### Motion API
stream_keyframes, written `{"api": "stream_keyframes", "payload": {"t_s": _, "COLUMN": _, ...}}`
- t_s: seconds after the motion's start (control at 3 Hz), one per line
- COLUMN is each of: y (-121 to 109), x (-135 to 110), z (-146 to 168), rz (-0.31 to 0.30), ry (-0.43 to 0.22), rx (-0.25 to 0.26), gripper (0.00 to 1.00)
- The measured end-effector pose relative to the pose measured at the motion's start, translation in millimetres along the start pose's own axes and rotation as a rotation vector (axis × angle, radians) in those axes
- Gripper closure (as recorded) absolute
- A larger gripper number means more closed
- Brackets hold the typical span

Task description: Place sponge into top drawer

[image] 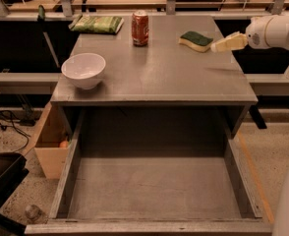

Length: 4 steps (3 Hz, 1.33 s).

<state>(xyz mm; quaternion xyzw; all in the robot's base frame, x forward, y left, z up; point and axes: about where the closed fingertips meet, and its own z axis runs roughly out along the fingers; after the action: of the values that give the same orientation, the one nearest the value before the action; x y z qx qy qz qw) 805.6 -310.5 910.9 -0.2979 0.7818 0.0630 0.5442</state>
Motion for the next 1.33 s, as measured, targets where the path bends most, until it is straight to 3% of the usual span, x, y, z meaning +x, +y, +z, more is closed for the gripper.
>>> {"api": "stream_keyframes", "payload": {"t_s": 0.33, "y": 8, "x": 7, "z": 33, "rz": 0.057, "ry": -0.007, "rx": -0.043, "gripper": 0.0}}
{"api": "stream_keyframes", "payload": {"t_s": 0.67, "y": 23, "x": 16, "z": 67, "rz": 0.14, "ry": -0.033, "rx": -0.14, "gripper": 0.0}}
{"api": "stream_keyframes", "payload": {"t_s": 1.33, "y": 40, "x": 15, "z": 97, "rz": 0.168, "ry": -0.052, "rx": -0.228, "gripper": 0.0}}
